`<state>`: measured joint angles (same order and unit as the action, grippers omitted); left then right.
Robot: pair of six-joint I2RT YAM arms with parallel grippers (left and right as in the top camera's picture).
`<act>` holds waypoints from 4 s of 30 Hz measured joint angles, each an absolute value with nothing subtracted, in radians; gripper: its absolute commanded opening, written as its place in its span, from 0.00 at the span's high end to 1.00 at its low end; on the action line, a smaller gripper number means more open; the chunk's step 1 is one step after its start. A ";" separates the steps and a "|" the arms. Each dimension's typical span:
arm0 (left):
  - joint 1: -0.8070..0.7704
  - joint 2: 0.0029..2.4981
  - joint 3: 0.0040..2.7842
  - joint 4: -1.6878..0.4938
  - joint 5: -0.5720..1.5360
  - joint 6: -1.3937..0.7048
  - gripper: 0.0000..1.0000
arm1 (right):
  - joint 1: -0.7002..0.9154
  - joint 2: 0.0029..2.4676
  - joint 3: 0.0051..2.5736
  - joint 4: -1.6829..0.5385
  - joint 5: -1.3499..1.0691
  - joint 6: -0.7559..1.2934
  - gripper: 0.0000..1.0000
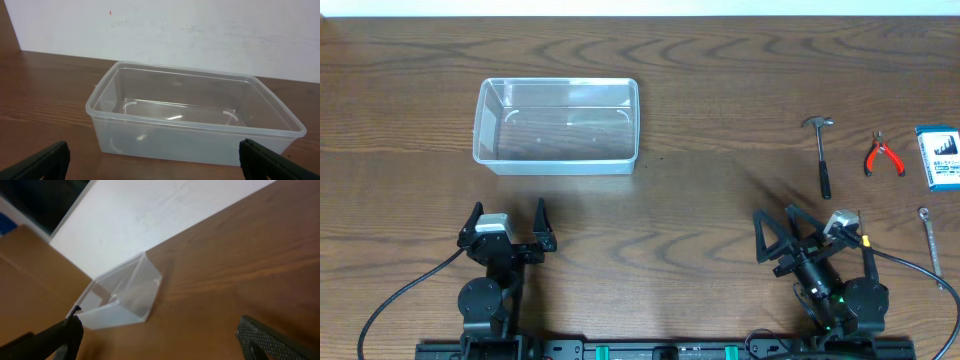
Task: Pack container
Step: 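Swing the right gripper up and left toward the clear container's right side, then raise the left gripper toward the container's left end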
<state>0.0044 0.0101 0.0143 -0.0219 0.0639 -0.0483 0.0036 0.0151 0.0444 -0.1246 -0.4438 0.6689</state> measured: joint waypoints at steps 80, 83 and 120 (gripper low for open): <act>0.004 0.010 0.015 -0.022 0.064 -0.048 0.02 | 0.564 1.532 1.749 -1.296 0.023 0.496 0.01; 0.004 0.010 0.015 -0.023 0.064 -0.048 0.02 | 0.564 1.532 1.750 -1.290 0.014 0.503 0.01; 0.429 1.403 1.427 -0.889 0.735 -0.008 0.02 | 0.564 1.532 1.754 -1.261 -0.007 0.516 0.01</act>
